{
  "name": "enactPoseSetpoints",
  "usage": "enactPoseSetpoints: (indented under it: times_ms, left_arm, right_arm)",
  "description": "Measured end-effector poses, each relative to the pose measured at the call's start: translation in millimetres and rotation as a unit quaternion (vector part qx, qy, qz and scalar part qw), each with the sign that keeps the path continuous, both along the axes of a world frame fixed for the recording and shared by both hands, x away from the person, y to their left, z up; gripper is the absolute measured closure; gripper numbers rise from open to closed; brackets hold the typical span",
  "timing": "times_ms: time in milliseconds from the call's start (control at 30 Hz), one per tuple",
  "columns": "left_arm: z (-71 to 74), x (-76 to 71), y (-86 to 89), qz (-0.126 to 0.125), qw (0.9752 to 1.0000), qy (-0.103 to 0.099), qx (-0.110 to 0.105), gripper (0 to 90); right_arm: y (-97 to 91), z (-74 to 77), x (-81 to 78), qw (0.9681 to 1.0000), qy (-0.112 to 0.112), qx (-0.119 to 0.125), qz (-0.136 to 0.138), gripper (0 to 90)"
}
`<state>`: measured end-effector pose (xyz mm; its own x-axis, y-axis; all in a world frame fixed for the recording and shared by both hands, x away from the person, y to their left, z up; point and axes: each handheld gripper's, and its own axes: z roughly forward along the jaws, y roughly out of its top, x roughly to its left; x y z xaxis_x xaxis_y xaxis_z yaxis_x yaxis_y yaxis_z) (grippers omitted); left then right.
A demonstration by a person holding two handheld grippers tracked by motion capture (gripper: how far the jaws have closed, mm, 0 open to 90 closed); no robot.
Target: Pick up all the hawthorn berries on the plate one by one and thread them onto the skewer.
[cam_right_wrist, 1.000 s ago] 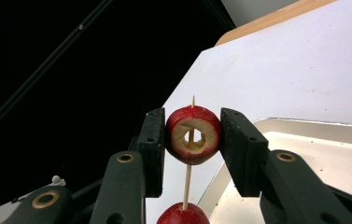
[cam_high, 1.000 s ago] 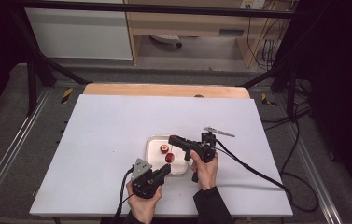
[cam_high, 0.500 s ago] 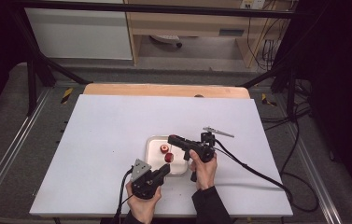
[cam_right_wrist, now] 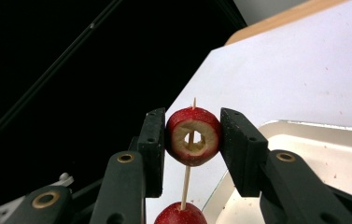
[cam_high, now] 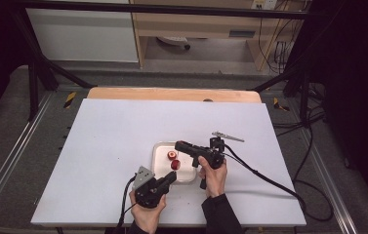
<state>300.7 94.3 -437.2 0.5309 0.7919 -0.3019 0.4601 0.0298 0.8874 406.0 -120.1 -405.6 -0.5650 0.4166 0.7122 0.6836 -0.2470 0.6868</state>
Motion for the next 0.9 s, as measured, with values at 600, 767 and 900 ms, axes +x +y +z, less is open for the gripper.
enactPoseSetpoints:
  times_ms: [600,767,900]
  left_arm:
    - [-1.8,-5.0,-9.8,-0.013,0.9999,0.006,0.001,89.1]
    - [-0.3,-4.9,-9.1,-0.014,0.9999,0.007,0.001,89.1]
    - [-0.6,-3.6,-9.9,-0.016,0.9998,0.012,0.0,89.1]
  right_arm:
    - [-14.7,15.2,-1.3,0.9973,-0.015,0.039,-0.061,62.3]
    - [-14.7,16.1,-2.6,0.9972,-0.009,0.045,-0.059,62.2]
    - [-13.8,14.5,-2.6,0.9974,-0.009,0.042,-0.057,62.3]
